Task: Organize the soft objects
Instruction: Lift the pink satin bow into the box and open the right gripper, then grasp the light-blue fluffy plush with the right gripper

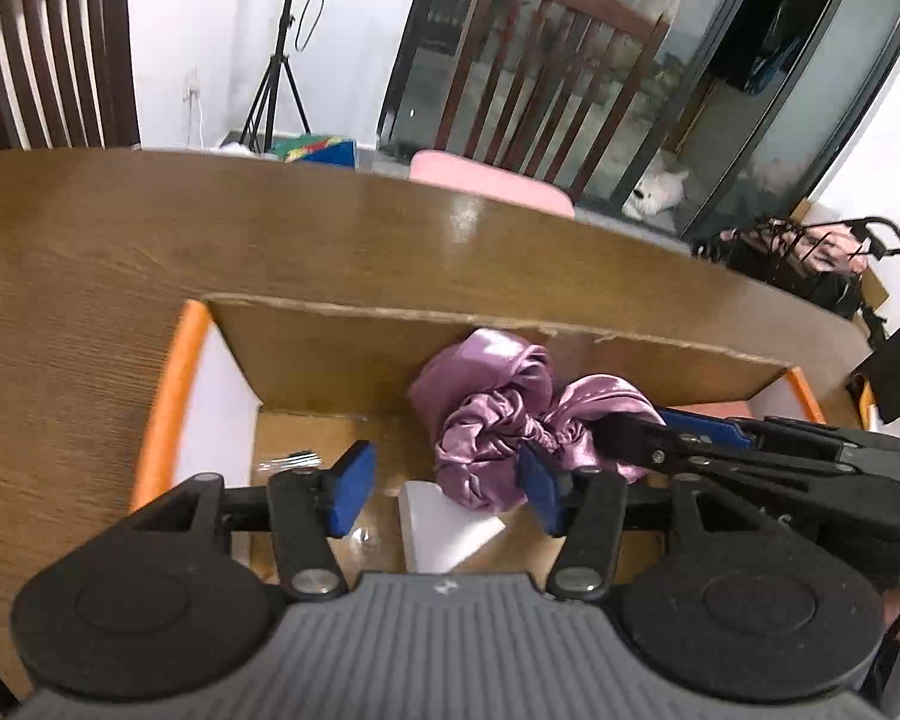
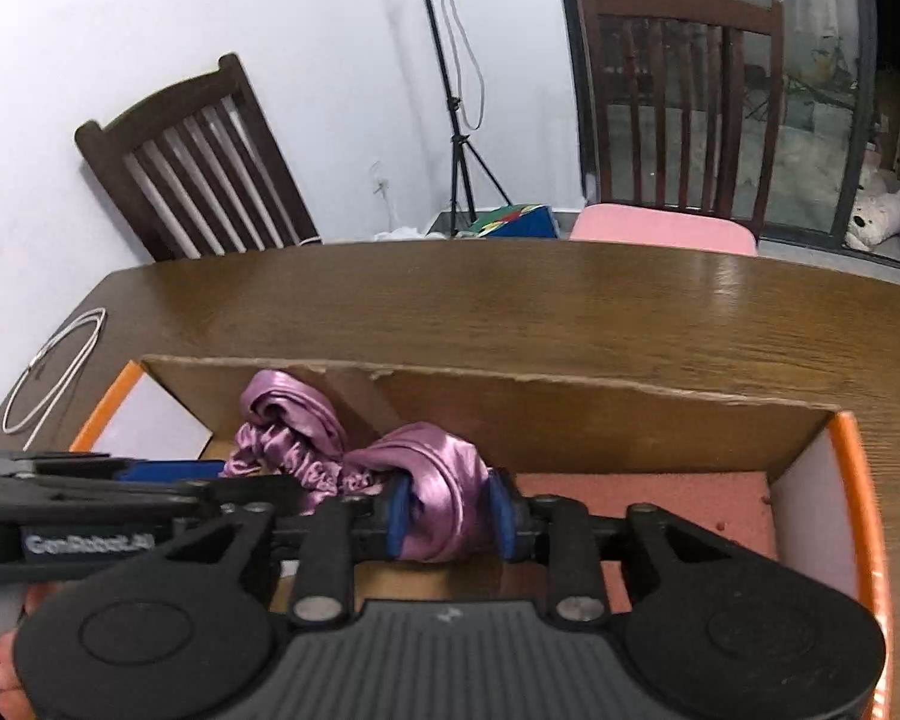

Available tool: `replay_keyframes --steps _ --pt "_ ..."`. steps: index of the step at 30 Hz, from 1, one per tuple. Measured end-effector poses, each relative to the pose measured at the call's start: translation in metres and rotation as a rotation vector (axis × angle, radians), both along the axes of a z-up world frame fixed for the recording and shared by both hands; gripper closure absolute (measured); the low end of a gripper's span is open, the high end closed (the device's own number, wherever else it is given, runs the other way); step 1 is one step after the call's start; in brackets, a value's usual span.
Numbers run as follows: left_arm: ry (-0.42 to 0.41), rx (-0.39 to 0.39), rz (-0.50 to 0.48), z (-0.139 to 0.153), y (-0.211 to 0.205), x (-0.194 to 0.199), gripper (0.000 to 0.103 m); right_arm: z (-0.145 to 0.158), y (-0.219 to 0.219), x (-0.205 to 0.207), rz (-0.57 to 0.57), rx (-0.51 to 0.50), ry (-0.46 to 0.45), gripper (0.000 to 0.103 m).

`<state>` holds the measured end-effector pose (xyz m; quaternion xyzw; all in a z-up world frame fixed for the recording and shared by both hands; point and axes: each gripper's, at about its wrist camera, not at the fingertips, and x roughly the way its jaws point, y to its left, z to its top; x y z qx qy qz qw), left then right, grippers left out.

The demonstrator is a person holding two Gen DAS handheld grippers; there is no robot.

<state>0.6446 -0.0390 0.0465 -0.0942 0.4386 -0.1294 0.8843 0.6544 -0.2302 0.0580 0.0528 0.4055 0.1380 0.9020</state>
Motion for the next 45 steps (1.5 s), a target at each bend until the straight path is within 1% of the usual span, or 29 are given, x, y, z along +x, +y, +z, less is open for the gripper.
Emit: replay_keyframes --steps 2,3,5,8,11,12,16,20,22,24,26,28,30,31,34,36,39,41,43,45 --pt "-0.034 -0.010 -0.006 0.013 0.005 -0.014 0.045 0.014 -0.009 -0.012 0.000 0.011 -0.028 0.063" --pt "-0.056 -0.004 -0.015 0.022 0.007 -0.026 0.045 0.022 -0.013 -0.020 -0.001 0.021 -0.049 0.057" --pt "-0.094 0.018 -0.031 0.036 0.009 -0.045 0.045 0.041 -0.020 -0.041 0.002 0.019 -0.085 0.056" --pt "-0.160 0.047 -0.050 0.066 0.016 -0.084 0.045 0.070 -0.032 -0.076 0.005 -0.014 -0.148 0.055" --pt "-0.231 0.072 -0.052 0.094 0.024 -0.123 0.044 0.102 -0.047 -0.112 0.009 -0.036 -0.204 0.048" --pt "-0.253 0.078 -0.046 0.102 0.027 -0.136 0.041 0.112 -0.053 -0.127 0.008 -0.041 -0.224 0.044" --pt "-0.320 0.095 -0.031 0.121 0.037 -0.191 0.038 0.143 -0.068 -0.181 -0.014 -0.079 -0.305 0.030" --pt "-0.374 0.111 -0.013 0.129 0.043 -0.242 0.035 0.156 -0.077 -0.232 -0.018 -0.116 -0.361 0.028" --pt "-0.425 0.122 0.001 0.129 0.043 -0.271 0.028 0.154 -0.079 -0.255 -0.016 -0.118 -0.386 0.026" --pt "-0.476 0.134 0.011 0.127 0.042 -0.303 0.025 0.150 -0.080 -0.281 -0.018 -0.108 -0.419 0.022" --pt "-0.524 0.131 0.005 0.117 0.039 -0.338 0.022 0.139 -0.077 -0.312 -0.004 -0.089 -0.452 0.019" --pt "-0.546 0.116 0.002 0.105 0.039 -0.368 0.019 0.126 -0.074 -0.340 0.018 -0.070 -0.476 0.017" --pt "-0.552 0.099 -0.004 0.090 0.037 -0.394 0.018 0.108 -0.071 -0.370 0.022 -0.041 -0.480 0.017" --pt "-0.558 0.090 -0.003 0.082 0.036 -0.407 0.016 0.100 -0.070 -0.381 0.024 -0.029 -0.480 0.017" --pt "-0.565 0.090 0.004 0.057 0.035 -0.441 0.013 0.073 -0.070 -0.421 0.027 -0.003 -0.480 0.017" --pt "-0.547 0.087 0.011 0.043 0.037 -0.456 0.011 0.054 -0.069 -0.446 0.021 0.024 -0.467 0.016" --pt "-0.471 0.071 0.010 0.026 0.041 -0.458 0.011 0.033 -0.071 -0.464 0.016 0.060 -0.423 0.016" --pt "-0.433 0.074 0.002 0.019 0.040 -0.451 0.011 0.025 -0.070 -0.462 0.017 0.038 -0.397 0.016" --pt "-0.427 0.082 -0.006 0.014 0.037 -0.444 0.011 0.023 -0.068 -0.457 0.001 0.013 -0.397 0.017" --pt "-0.425 0.060 -0.018 0.011 0.033 -0.438 0.011 0.025 -0.068 -0.452 -0.009 0.024 -0.407 0.017"
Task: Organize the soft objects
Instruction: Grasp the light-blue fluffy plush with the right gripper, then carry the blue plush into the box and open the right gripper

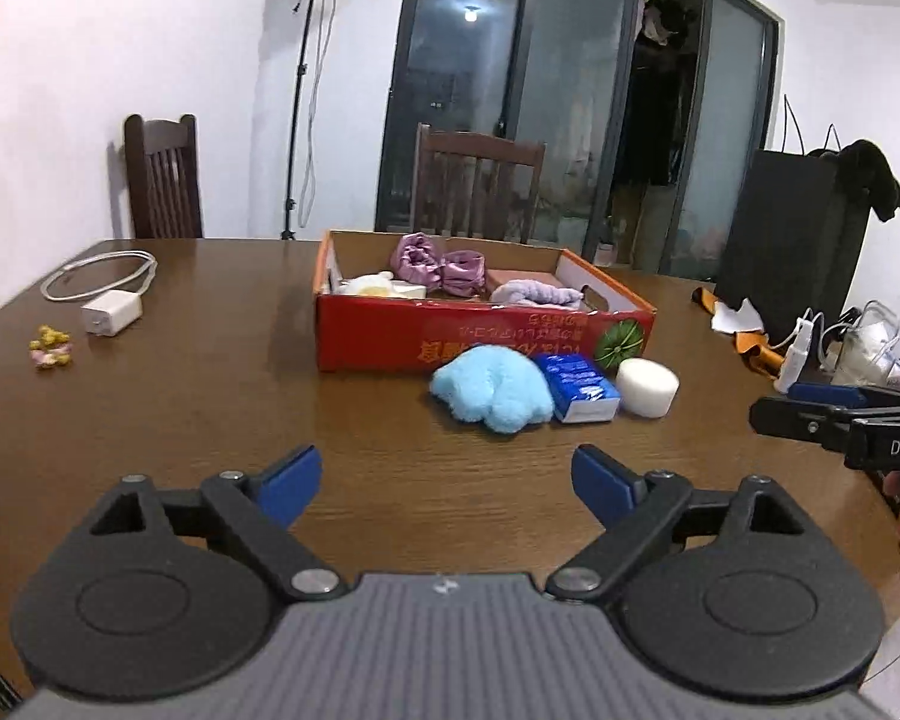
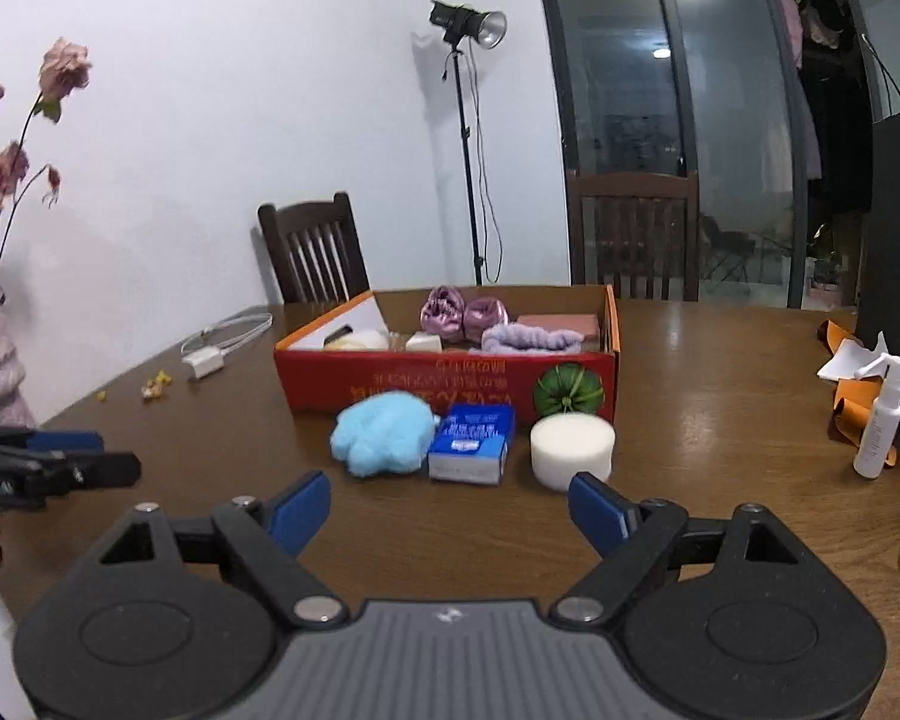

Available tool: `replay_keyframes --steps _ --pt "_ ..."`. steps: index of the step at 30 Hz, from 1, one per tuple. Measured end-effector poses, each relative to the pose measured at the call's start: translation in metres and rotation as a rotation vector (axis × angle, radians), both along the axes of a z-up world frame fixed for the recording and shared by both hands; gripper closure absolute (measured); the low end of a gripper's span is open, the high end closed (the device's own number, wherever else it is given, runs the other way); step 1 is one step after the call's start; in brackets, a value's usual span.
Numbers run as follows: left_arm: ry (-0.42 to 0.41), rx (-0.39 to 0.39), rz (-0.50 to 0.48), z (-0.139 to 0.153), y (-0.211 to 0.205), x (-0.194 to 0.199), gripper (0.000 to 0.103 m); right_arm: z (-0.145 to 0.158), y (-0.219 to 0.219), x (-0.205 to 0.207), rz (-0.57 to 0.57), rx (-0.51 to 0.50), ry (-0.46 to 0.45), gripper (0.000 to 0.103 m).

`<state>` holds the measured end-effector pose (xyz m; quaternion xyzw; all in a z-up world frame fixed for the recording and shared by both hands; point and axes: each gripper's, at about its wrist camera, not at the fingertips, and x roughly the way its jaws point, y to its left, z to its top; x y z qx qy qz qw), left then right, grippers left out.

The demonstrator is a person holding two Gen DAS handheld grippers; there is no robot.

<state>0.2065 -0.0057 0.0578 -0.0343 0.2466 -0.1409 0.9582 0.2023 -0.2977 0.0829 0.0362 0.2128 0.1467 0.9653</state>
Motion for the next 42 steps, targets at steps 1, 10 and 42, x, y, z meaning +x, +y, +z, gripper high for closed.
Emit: replay_keyframes --steps 1,10,42 --pt "0.005 -0.012 -0.011 -0.001 -0.001 0.005 0.011 -0.001 0.001 0.003 0.010 0.014 0.001 0.018" --pt "0.110 -0.099 -0.063 -0.025 -0.016 0.104 0.035 -0.018 0.019 0.083 0.036 0.145 0.080 0.046" --pt "0.289 -0.311 -0.147 -0.071 -0.006 0.184 0.080 -0.064 0.070 0.187 0.143 0.100 0.183 0.063"
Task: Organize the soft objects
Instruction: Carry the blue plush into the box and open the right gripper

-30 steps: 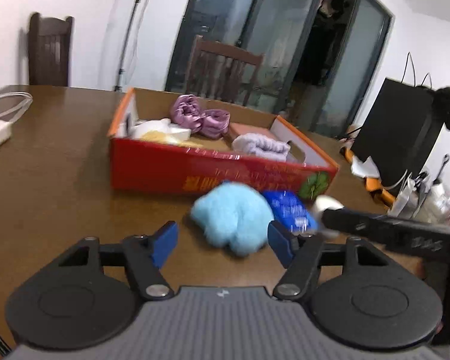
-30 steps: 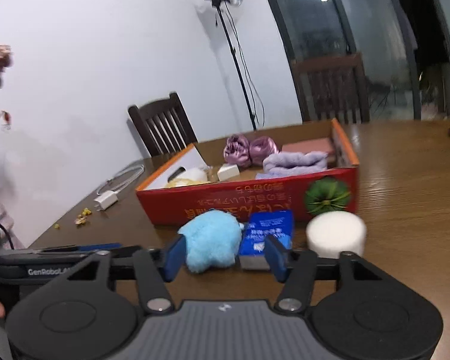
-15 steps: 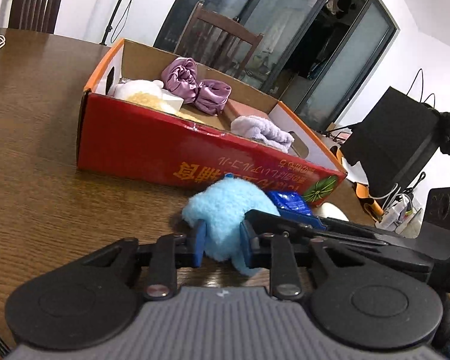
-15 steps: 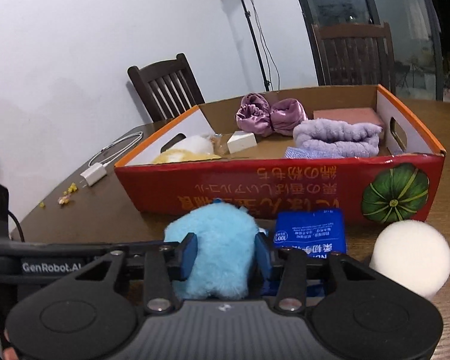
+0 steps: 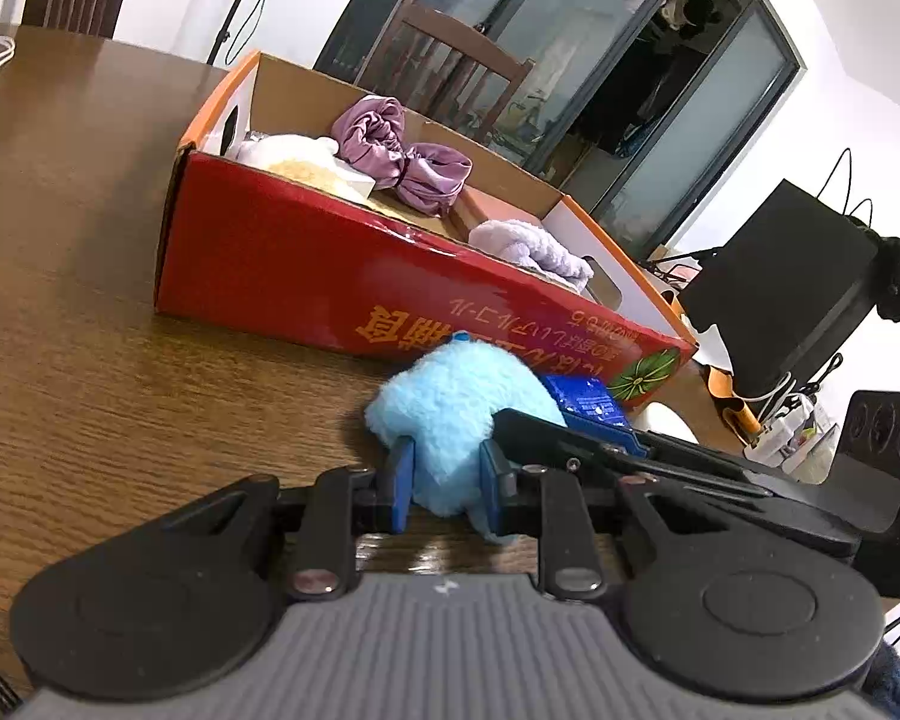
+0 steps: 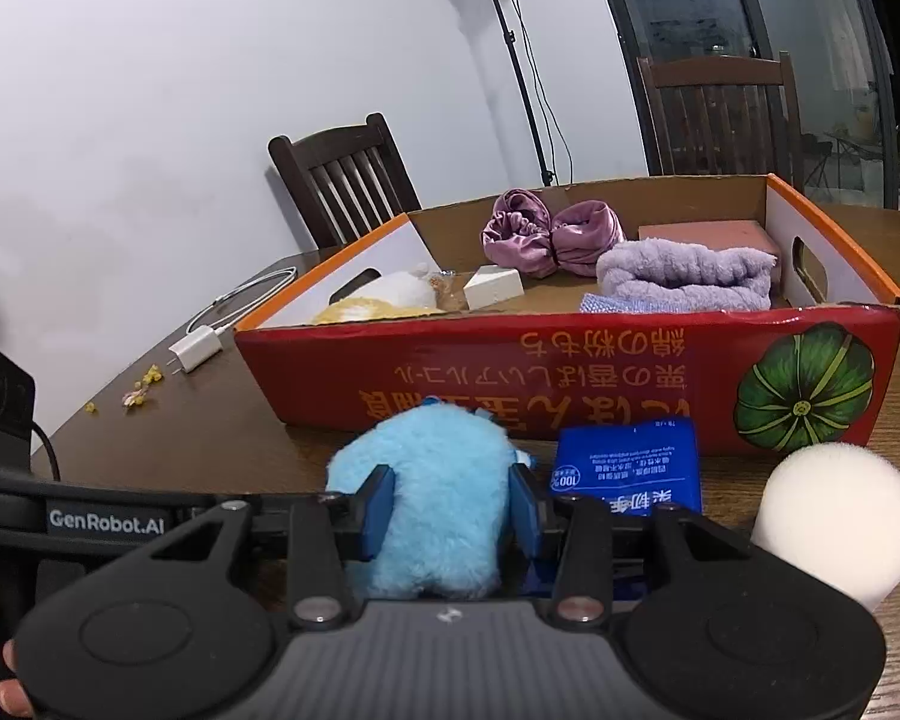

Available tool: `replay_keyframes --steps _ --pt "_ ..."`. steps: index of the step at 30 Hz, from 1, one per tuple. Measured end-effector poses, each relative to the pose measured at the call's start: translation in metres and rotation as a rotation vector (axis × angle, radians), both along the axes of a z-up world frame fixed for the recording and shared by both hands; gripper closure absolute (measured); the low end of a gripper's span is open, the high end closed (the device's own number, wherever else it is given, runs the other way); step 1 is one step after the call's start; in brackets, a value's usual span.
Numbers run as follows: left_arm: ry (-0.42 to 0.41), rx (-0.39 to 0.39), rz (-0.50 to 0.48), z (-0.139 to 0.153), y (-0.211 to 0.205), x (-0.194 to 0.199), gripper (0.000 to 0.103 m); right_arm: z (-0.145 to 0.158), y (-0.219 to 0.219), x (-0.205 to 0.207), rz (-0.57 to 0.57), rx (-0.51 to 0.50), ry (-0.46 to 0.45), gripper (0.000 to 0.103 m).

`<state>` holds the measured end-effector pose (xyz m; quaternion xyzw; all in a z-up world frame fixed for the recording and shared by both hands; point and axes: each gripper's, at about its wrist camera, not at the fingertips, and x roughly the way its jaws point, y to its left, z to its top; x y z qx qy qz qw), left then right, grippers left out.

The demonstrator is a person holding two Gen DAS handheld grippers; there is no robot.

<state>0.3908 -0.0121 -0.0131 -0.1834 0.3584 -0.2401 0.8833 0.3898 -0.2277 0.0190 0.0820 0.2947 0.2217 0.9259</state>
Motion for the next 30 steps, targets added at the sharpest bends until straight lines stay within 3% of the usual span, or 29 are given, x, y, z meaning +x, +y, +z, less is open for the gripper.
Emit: replay_keyframes --steps 3,7,10,18,21,24,30 --pt "-0.008 0.009 -0.008 0.001 -0.002 -0.001 0.080 0.000 -0.001 -0.001 -0.002 0.004 -0.001 0.063" --pt "0.041 -0.062 0.017 0.001 0.006 0.002 0.080 0.002 0.002 -0.002 -0.003 -0.006 -0.010 0.065" --pt "0.018 -0.075 0.029 0.011 0.008 -0.024 0.080 0.008 0.000 -0.014 -0.008 0.021 -0.001 0.065" --pt "-0.116 -0.066 0.018 0.040 -0.002 -0.175 0.080 0.039 -0.004 -0.156 0.015 0.014 -0.096 0.065" --pt "-0.189 -0.022 -0.010 0.056 -0.013 -0.218 0.080 0.053 -0.013 -0.211 0.034 0.017 -0.155 0.065" --pt "-0.216 -0.022 -0.020 0.067 -0.017 -0.227 0.080 0.063 -0.023 -0.233 0.032 0.043 -0.175 0.065" --pt "-0.217 0.000 -0.013 0.067 -0.025 -0.225 0.080 0.066 -0.026 -0.237 0.011 0.038 -0.188 0.065"
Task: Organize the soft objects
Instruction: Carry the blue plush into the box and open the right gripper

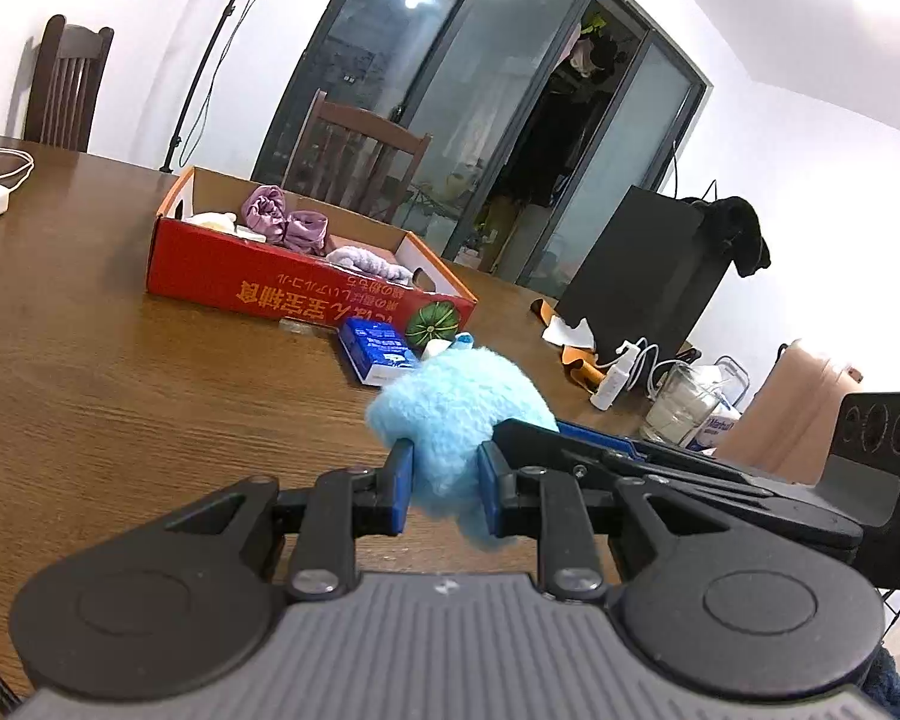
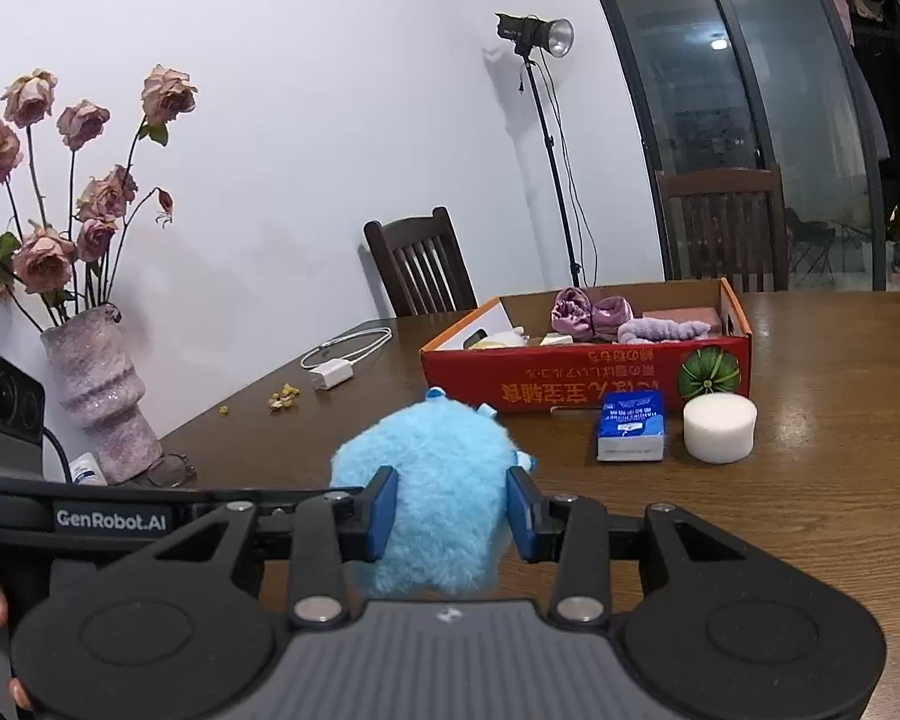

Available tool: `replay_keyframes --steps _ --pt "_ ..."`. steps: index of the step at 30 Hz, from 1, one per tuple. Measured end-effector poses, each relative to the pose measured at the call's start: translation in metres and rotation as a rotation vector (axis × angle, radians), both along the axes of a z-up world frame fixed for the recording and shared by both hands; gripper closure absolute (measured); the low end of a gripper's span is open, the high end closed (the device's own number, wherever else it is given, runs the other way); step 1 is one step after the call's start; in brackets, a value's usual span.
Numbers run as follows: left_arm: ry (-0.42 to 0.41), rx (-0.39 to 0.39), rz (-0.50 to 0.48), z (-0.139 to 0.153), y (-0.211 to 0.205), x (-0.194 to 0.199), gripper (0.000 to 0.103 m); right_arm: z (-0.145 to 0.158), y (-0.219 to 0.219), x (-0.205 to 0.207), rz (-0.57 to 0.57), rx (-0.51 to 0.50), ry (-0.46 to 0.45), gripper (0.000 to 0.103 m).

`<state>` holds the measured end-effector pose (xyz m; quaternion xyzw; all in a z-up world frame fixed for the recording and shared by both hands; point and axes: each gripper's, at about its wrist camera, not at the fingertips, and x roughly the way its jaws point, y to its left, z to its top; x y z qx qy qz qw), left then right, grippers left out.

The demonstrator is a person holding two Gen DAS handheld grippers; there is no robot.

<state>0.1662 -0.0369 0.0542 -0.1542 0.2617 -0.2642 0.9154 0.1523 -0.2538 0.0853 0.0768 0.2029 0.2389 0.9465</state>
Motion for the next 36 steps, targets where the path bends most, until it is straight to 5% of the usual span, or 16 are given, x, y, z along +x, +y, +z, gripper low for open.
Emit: replay_keyframes --steps 9,17,23,30,36 --pt "0.008 0.011 0.014 -0.002 0.003 0.020 0.080 -0.004 0.003 0.021 0.007 0.015 0.021 0.065" --pt "-0.025 0.016 -0.003 0.015 0.005 0.084 0.080 0.013 0.005 0.079 0.015 0.001 0.003 0.065" --pt "-0.030 0.060 -0.017 0.036 0.001 0.181 0.080 0.034 0.005 0.175 0.018 -0.016 -0.005 0.065" --pt "0.140 0.082 -0.037 0.028 0.005 0.325 0.080 0.035 0.012 0.321 0.028 -0.036 0.150 0.065" --pt "0.317 0.138 0.028 -0.011 -0.002 0.409 0.080 0.005 0.026 0.417 -0.027 -0.080 0.318 0.068"
